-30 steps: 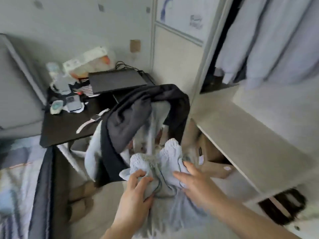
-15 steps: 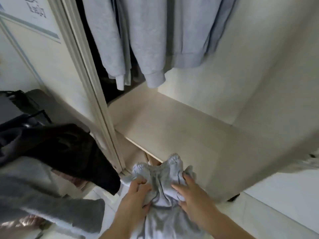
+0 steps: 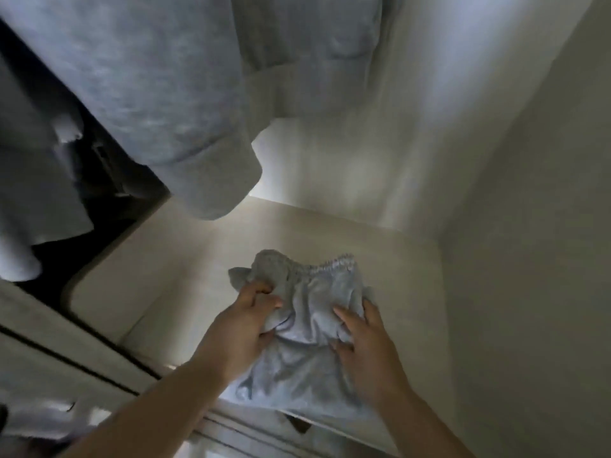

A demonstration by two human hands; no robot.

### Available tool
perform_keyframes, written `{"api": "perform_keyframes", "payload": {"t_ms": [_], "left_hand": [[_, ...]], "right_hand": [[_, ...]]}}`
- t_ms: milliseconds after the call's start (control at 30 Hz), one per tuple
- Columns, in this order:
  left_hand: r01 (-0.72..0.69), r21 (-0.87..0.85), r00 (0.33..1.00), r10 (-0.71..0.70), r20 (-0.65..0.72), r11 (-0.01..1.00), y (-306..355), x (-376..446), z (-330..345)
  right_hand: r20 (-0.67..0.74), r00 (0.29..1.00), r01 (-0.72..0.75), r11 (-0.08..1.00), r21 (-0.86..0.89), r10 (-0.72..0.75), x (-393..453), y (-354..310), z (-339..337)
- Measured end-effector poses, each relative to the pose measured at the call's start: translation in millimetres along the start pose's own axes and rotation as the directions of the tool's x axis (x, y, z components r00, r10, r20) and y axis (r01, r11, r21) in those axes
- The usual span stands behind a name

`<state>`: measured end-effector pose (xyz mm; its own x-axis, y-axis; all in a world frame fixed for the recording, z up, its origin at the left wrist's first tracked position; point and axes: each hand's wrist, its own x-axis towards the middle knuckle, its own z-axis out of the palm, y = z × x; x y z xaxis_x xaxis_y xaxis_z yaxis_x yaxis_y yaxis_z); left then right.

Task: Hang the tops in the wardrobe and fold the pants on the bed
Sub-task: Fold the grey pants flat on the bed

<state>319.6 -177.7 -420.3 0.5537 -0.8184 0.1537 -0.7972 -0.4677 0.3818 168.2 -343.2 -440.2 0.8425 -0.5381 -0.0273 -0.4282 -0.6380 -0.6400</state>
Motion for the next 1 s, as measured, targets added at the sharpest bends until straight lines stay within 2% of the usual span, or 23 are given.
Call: {"api": "perform_keyframes", "payload": {"t_ms": [167, 233, 300, 367, 400, 433, 533, 600, 633, 733, 1000], "left_hand": [[-0.059, 0.005, 0.997, 0.059, 0.054, 0.998, -41, 44, 29], [-0.091, 0.079, 0.994, 0.086, 0.065, 0.993, -62, 54, 46], [-0.071, 0.232, 0.994, 0.049, 0.100, 0.970, -81, 56, 60], [0.022, 0.370, 0.991, -0.069, 0.114, 0.929, -93, 52, 66], [0.049, 0.385, 0.991, -0.094, 0.099, 0.922, -98, 52, 71], [0.036, 0.371, 0.994, -0.071, 0.082, 0.928, -100, 52, 76], [-0.103, 0.293, 0.991, 0.073, 0.111, 0.951, -91, 52, 101], [-0.127, 0.274, 0.983, 0.084, 0.162, 0.953, -88, 51, 116], [-0.124, 0.278, 0.981, 0.074, 0.182, 0.952, -92, 51, 123], [-0.129, 0.313, 0.976, 0.064, 0.209, 0.941, -114, 57, 132], [-0.203, 0.363, 0.966, 0.127, 0.223, 0.909, -196, 140, 124]], "right_hand": [[-0.087, 0.994, 0.060, 0.998, 0.016, -0.058, 51, 26, 33], [-0.040, 0.999, 0.023, 0.999, 0.040, -0.021, 66, 35, 53], [0.036, 0.999, -0.041, 0.999, 0.013, 0.040, 69, 47, 69], [0.052, 0.989, -0.127, 0.980, -0.153, 0.137, 62, 55, 79], [0.029, 0.986, -0.148, 0.954, -0.261, 0.161, 60, 57, 84], [-0.013, 0.992, -0.122, 0.935, -0.334, 0.125, 59, 54, 87], [-0.060, 0.993, 0.074, 0.920, -0.385, -0.105, 68, 39, 94], [0.018, 0.991, 0.125, 0.889, -0.440, -0.131, 72, 37, 105], [0.056, 0.995, 0.097, 0.889, -0.448, -0.081, 74, 38, 111], [0.032, 0.999, 0.017, 0.892, -0.453, -0.003, 85, 43, 122], [-0.088, 0.996, -0.048, 0.947, -0.319, 0.021, 182, 16, 155]]}}
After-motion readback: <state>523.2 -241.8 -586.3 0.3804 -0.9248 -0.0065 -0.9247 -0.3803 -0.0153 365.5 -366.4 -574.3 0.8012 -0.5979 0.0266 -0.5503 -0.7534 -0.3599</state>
